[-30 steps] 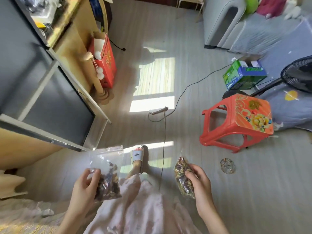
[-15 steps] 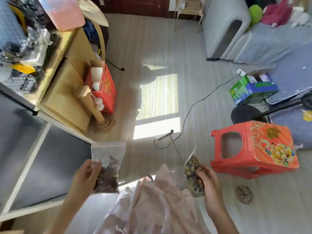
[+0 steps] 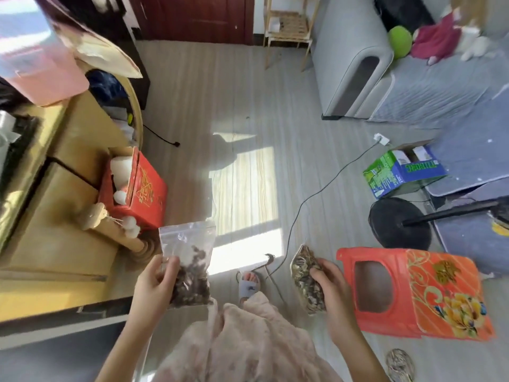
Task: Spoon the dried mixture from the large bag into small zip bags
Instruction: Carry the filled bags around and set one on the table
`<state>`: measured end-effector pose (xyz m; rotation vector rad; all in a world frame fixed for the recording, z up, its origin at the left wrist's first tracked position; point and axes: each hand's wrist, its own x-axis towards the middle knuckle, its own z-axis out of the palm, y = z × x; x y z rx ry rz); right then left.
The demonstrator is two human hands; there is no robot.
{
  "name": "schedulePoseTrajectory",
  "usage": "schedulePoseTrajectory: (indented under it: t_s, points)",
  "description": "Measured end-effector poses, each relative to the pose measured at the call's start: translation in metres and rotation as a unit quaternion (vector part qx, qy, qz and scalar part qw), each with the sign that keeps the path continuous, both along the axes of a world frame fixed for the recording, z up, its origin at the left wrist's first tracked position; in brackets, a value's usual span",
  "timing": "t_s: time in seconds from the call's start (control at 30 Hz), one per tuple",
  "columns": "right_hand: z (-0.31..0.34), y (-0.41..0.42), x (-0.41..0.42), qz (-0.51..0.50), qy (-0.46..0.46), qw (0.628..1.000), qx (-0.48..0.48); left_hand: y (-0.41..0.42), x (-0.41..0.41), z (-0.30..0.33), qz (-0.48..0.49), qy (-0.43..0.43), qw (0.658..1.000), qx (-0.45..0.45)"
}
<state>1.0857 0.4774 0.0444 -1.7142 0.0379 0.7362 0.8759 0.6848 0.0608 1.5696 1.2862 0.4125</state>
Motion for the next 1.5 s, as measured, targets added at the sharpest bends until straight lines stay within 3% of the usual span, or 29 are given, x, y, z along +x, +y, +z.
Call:
schedulePoseTrajectory:
  t_s: [0.57, 1.03, 1.27, 1.5]
  points:
    - [-0.022, 0.184, 0.201, -0.004, 0.024, 1.000, -0.017, 0.162, 0.170, -0.041, 0.033, 0.016, 0.998, -0.043]
    - [-0.009, 0.392, 0.380, -0.056, 0.008, 0.998, 0.000, 0.426, 0.419, -0.020, -0.152, 0.049, 0.986, 0.058]
    - [-0.009, 0.464, 0.480, -0.074, 0.019, 0.997, -0.012, 0.490, 0.521, -0.024, -0.087, 0.015, 0.996, 0.028]
    - [0.000, 0.542, 0.626, -0.006, 0.001, 1.000, -0.028, 0.545, 0.636, -0.030, -0.042, 0.003, 0.999, -0.021]
